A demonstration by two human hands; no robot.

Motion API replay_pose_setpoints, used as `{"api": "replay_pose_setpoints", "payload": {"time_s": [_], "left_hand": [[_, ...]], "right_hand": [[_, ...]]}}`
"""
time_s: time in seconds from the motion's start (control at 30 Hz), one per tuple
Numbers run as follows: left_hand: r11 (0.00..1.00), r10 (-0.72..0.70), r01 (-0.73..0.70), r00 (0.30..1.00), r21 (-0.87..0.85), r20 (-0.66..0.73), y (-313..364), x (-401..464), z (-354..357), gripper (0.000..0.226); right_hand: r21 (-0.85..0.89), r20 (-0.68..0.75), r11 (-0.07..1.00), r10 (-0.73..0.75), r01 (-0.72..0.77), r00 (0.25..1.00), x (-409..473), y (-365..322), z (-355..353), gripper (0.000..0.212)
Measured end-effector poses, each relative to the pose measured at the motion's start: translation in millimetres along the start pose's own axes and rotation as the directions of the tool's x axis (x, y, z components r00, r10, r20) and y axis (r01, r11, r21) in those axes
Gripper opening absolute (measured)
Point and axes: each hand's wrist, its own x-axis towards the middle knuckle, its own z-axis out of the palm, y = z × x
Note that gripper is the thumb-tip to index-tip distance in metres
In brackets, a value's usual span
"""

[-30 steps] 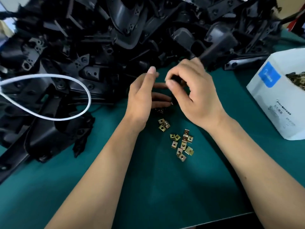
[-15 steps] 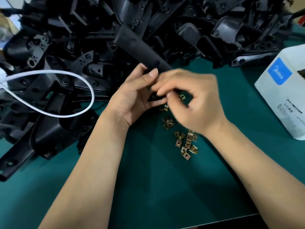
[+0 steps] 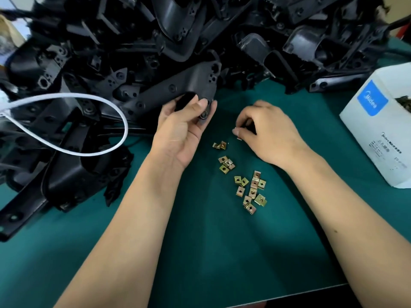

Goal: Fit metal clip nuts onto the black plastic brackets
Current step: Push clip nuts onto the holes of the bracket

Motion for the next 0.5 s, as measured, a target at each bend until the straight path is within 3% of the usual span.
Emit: {"api": "replay_pose_setpoints", "payload": {"time_s": [0.13, 0.27, 0.33, 0.4, 0.5], "left_hand": [[0.999, -0.029, 0.030, 0.999, 0.042, -0.030, -4.5, -1.9, 3.4, 0.040], [0.985, -0.024, 0.039, 0.995, 0.167, -0.092, -7.5, -3.1, 7.4, 0.032], [0.984, -0.025, 0.047, 0.992, 0.174, -0.126, -8.8, -4.1, 8.7, 0.025], [0.983, -0.031, 0.056, 0.989, 0.173, -0.143, -9.5, -5.0, 8.9, 0.023], [0.982, -0.055, 0.081, 0.987, 0.173, -0.151, -9.0, -4.2, 7.3, 0.035]], "right_hand": [[0.120, 0.034, 0.990, -0.076, 0.071, 0.997, -2.8, 2.5, -0.2, 0.011], [0.277, -0.129, 0.956, -0.060, 0.095, 0.990, -5.2, -0.9, 5.3, 0.011], [0.565, -0.180, 0.822, 0.036, 0.074, 0.983, -3.2, -5.0, 4.7, 0.009], [0.778, -0.135, 0.627, 0.103, 0.041, 0.985, -2.4, -6.7, 3.6, 0.006], [0.853, -0.063, 0.522, 0.125, -0.012, 0.990, -4.0, -6.9, 4.8, 0.016]]}}
